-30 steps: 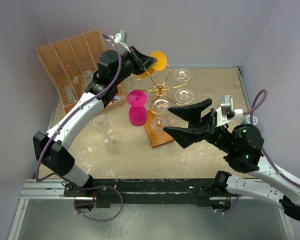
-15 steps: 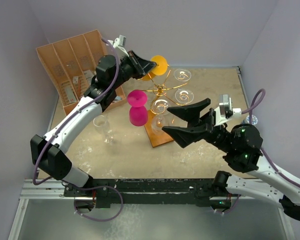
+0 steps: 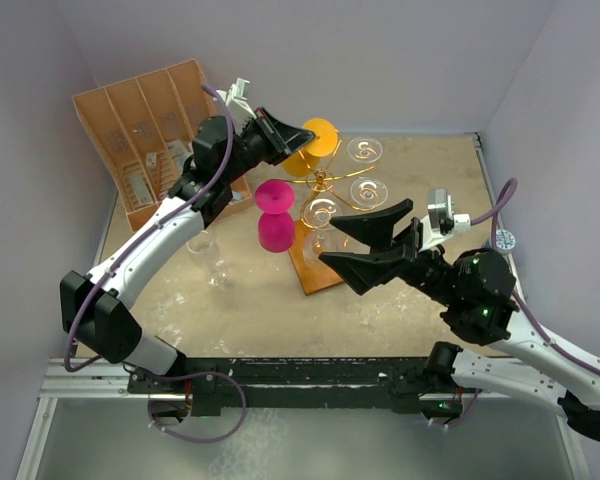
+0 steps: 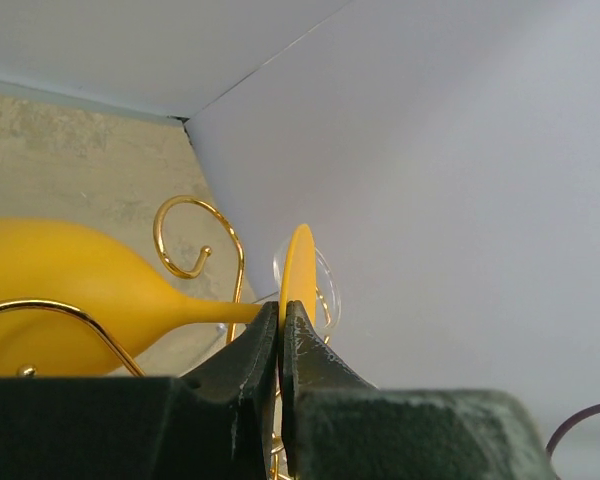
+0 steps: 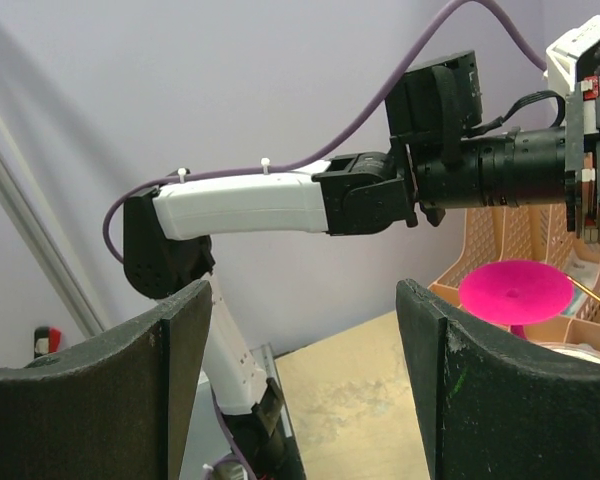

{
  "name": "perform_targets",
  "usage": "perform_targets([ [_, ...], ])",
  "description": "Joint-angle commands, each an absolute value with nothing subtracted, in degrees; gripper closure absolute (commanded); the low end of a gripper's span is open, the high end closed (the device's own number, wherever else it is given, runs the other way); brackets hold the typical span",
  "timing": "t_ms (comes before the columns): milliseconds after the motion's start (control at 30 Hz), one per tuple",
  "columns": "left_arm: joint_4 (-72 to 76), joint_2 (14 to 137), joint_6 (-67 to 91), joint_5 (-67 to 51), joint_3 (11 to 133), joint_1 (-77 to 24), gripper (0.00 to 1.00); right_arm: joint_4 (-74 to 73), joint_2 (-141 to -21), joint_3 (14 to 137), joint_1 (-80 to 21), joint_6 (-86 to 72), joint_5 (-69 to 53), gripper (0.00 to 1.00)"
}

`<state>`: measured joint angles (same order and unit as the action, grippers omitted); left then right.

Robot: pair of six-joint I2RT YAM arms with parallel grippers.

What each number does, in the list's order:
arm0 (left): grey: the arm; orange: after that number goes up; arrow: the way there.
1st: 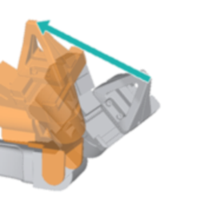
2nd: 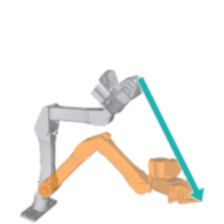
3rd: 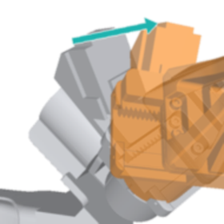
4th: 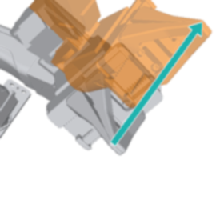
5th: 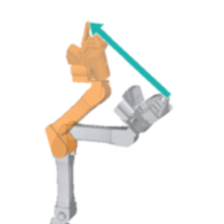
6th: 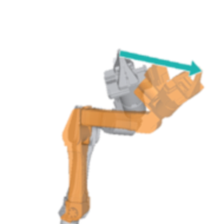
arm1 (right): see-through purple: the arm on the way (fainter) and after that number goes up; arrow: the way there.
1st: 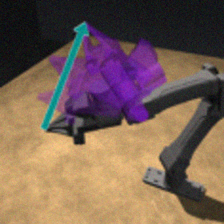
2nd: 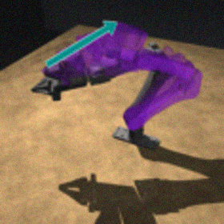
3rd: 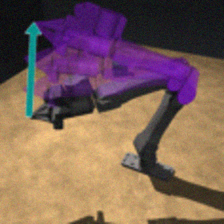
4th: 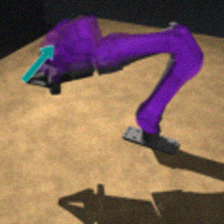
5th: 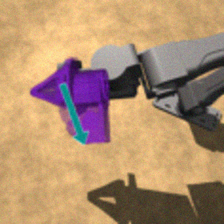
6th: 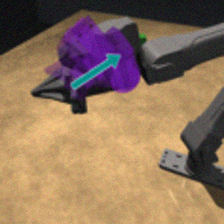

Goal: Place the wine glass upside down on the wine glass rack

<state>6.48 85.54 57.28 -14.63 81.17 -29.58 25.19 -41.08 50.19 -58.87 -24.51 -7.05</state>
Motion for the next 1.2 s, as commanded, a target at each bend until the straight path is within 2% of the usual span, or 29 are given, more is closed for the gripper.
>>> perform_targets([
  [0, 10.6, 83.9, 62.3, -15.2, 81.9, -29.2, 1.00, 28.1, -39.8, 50.4, -59.1, -25.6, -5.9, 0.24],
  [433, 12.3, 88.3, 68.3, -16.7, 84.9, -29.2, 1.00, 28.8, -39.9, 50.1, -59.1, -25.7, -5.2, 0.24],
  [1167, 7.0, 95.7, 73.9, -14.4, 93.2, -29.2, 1.00, 30.2, -40.3, 48.8, -59.1, -25.2, -5.4, 0.24],
])
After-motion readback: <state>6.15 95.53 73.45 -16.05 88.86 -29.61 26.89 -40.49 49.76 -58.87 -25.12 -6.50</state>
